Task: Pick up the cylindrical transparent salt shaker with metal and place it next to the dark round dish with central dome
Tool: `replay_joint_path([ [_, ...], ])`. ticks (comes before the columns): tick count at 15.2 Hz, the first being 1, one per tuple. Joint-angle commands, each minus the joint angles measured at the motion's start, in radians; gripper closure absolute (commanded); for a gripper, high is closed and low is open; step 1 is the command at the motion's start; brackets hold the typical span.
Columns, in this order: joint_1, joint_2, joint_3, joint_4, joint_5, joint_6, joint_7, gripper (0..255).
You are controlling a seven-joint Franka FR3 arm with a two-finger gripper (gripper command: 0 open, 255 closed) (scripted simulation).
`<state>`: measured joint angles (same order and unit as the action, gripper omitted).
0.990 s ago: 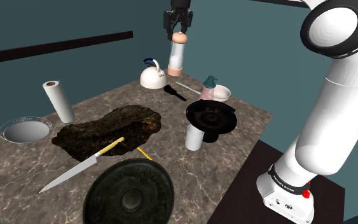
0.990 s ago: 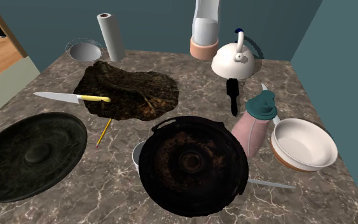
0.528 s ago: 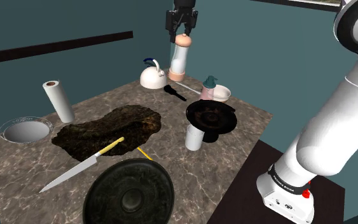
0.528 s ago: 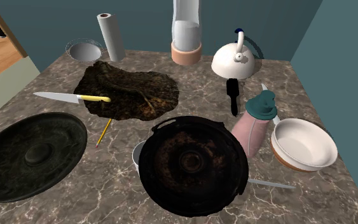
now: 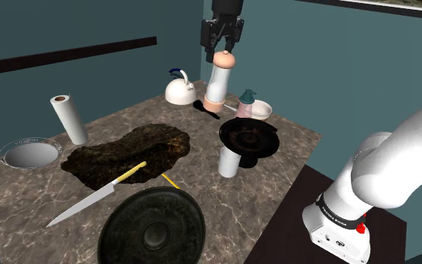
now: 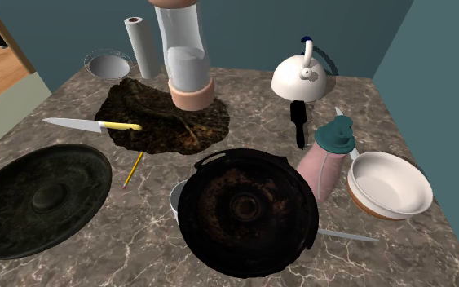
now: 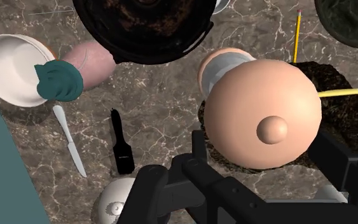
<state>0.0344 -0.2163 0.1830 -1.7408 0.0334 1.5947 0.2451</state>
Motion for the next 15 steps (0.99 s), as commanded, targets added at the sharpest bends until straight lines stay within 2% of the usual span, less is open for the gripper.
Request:
replay_joint_path([
  [1, 0.014, -0.047, 0.018, -0.042, 0.01, -0.003, 0.031, 255],
  [8, 0.069, -0.206, 0.09, -0.176, 0.062, -0.021, 0.146, 255],
  [15, 0.126, -0.328, 0.178, -0.25, 0.127, -0.056, 0.276, 255],
])
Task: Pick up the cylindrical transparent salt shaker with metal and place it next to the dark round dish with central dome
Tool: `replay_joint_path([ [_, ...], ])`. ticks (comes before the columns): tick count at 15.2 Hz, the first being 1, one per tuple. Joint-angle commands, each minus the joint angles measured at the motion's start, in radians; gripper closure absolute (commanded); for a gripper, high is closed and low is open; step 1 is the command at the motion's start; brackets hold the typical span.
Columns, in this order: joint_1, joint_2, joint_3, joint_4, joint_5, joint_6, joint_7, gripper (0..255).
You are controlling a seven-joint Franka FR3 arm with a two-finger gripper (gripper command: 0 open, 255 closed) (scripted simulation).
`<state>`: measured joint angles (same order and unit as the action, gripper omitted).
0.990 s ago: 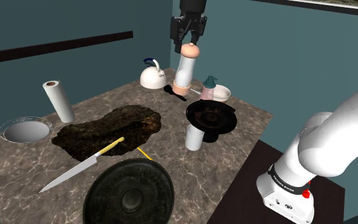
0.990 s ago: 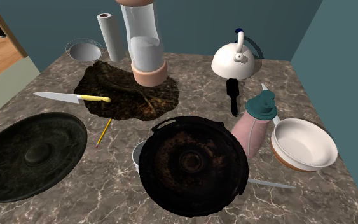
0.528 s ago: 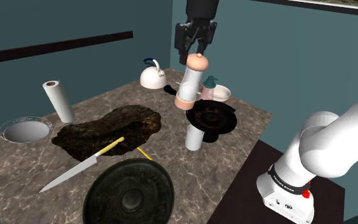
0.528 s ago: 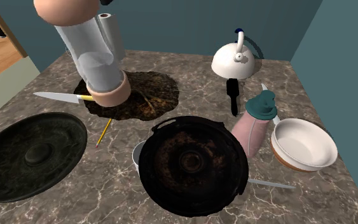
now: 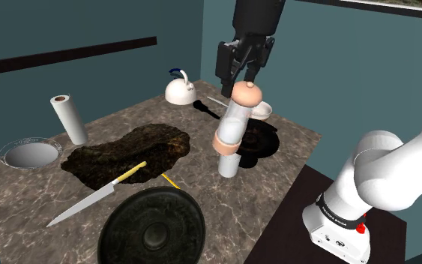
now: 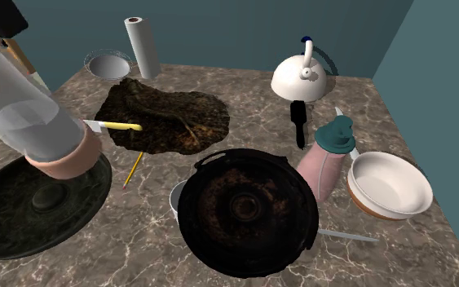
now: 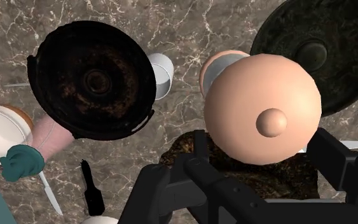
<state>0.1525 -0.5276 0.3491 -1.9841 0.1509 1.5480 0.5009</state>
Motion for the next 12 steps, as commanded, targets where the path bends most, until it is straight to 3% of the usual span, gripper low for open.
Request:
replay_joint_path([
  [1, 0.016, -0.031, 0.026, -0.012, 0.02, -0.014, 0.04, 255],
  [12, 0.096, -0.125, 0.21, -0.002, 0.141, -0.075, 0.287, 255],
])
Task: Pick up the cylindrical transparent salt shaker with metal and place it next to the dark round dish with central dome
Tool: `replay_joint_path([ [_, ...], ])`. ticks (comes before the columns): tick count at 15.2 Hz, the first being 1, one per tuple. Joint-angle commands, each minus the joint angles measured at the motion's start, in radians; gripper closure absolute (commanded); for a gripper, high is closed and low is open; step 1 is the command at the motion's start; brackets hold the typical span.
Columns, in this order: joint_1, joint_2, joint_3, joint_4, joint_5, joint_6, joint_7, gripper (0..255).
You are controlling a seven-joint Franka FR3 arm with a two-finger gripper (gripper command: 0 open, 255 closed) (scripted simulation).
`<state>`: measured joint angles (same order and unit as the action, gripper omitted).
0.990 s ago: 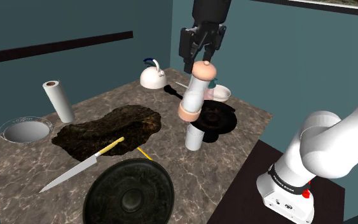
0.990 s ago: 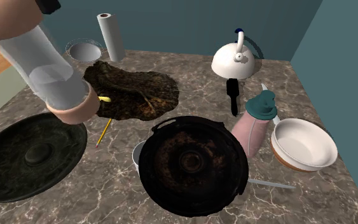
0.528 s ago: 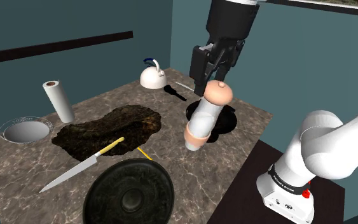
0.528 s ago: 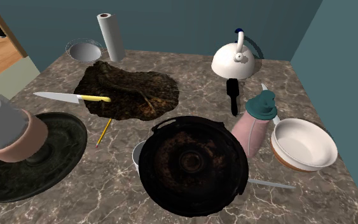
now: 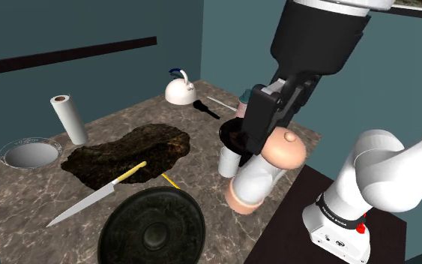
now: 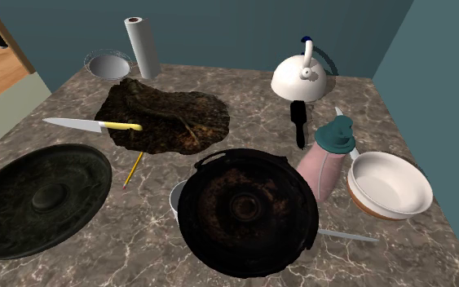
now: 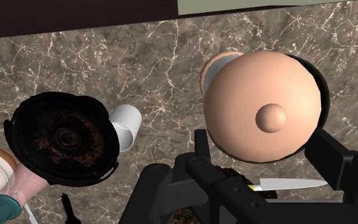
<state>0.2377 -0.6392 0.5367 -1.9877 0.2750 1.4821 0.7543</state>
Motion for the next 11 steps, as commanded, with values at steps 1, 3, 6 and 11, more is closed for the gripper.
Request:
replay_joint_path([
  [1, 0.012, -0.019, 0.024, -0.016, 0.02, 0.003, 0.031, 255],
  [3, 0.016, -0.03, 0.027, -0.05, 0.025, 0.027, 0.028, 255],
  [6, 0.022, -0.044, 0.032, -0.1, 0.034, 0.063, 0.024, 255],
  [11, 0.031, -0.064, 0.044, -0.179, 0.049, 0.123, 0.018, 255],
])
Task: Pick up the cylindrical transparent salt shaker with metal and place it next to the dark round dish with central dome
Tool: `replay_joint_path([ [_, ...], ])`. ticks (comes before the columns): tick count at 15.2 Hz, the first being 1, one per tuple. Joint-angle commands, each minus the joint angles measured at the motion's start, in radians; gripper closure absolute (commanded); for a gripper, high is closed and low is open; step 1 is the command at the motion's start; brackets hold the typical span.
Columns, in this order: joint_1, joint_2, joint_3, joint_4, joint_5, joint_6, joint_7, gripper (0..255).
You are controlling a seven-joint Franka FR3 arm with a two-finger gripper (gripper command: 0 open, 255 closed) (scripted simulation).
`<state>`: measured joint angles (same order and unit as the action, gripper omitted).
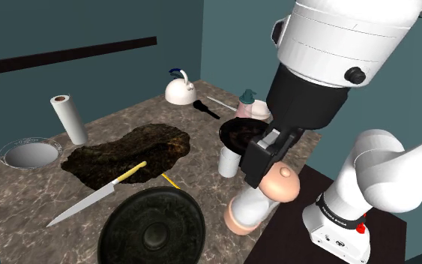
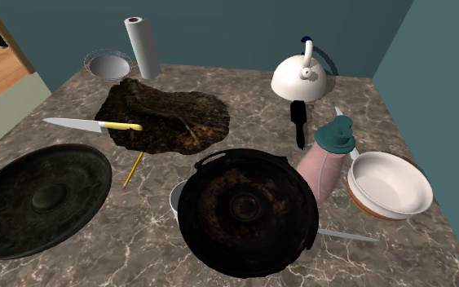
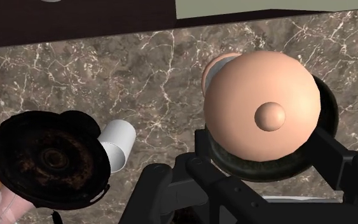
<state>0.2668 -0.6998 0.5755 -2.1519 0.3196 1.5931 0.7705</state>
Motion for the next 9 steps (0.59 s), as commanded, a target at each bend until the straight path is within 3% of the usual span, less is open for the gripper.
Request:
replay_joint_path([
  [1, 0.004, -0.007, 0.008, -0.03, 0.007, 0.025, 0.001, 255],
  [9, 0.017, -0.025, 0.034, -0.145, 0.033, 0.123, -0.006, 255],
])
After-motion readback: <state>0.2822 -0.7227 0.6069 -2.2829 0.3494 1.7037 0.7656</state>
